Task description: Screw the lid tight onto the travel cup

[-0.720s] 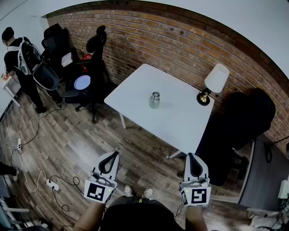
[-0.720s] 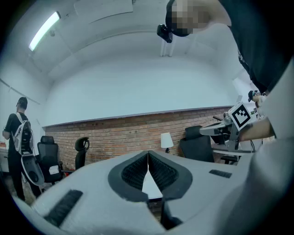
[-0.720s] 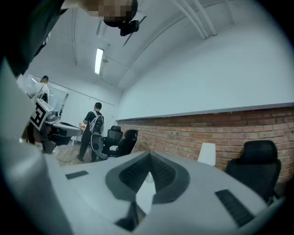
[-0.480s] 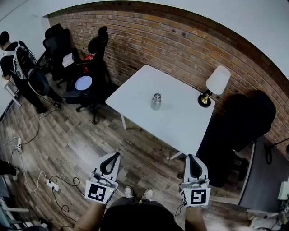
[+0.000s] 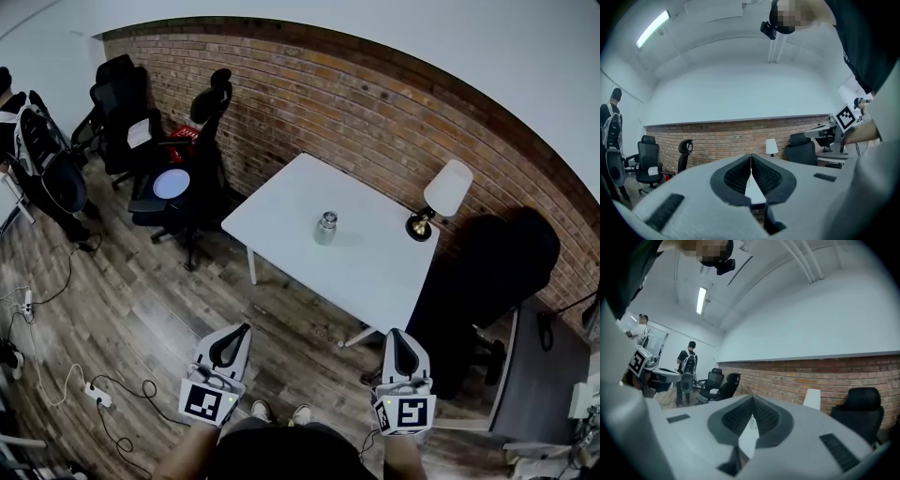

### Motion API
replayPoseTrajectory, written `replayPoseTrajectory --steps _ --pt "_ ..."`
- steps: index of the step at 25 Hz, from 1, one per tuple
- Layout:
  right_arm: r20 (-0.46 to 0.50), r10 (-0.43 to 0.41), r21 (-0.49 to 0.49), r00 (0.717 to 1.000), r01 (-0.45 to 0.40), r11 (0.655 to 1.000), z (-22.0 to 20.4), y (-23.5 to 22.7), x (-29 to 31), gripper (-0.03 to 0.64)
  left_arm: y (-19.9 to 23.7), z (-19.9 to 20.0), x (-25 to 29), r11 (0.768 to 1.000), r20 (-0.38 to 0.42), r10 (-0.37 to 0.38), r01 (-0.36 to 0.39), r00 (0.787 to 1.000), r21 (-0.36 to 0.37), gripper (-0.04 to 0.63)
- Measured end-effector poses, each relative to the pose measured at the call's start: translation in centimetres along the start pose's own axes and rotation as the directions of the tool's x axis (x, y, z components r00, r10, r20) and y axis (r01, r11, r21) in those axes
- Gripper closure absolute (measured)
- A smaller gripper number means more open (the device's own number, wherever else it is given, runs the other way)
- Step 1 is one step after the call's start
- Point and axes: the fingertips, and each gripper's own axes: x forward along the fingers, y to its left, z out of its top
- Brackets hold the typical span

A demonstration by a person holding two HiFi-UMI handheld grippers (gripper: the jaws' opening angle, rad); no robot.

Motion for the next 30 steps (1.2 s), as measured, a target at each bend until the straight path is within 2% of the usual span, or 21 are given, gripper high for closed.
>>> replayPoseTrajectory --steps 5,11,18,23,30 --pt "0.006 -0.016 -0.036 1.0 0.016 0.999 1.6 2.2 0.5 0.603 1.3 -0.3 -0.6 0.999 0.022 -0.035 0.035 0.999 -0.016 0.569" --pt "-0.019 -0.02 -0.023 1.0 0.02 1.0 0.6 4.4 1.7 0.604 2.8 -1.8 -0.6 0.997 0.002 -0.069 0.069 0.998 -0.033 0.569" --pt "-0.027 -0.009 0.015 1.0 0.009 1.0 -1.9 2.7 5.7 0.603 3.6 -3.1 2.7 0.998 -0.026 -0.063 0.062 0.998 -0.034 0.569" --pt "-0.033 0.011 0.033 0.999 -0.01 0.999 -3.6 0.2 10.3 0.603 4.0 -5.1 7.2 0.997 -0.074 -0.064 0.061 0.995 -0.048 0.569" --pt "-0.065 0.031 0.051 0.997 -0.028 0.998 -6.2 -5.9 18.0 0.603 5.0 -5.5 17.8 0.996 -0.1 -0.08 0.077 0.992 -0.033 0.569"
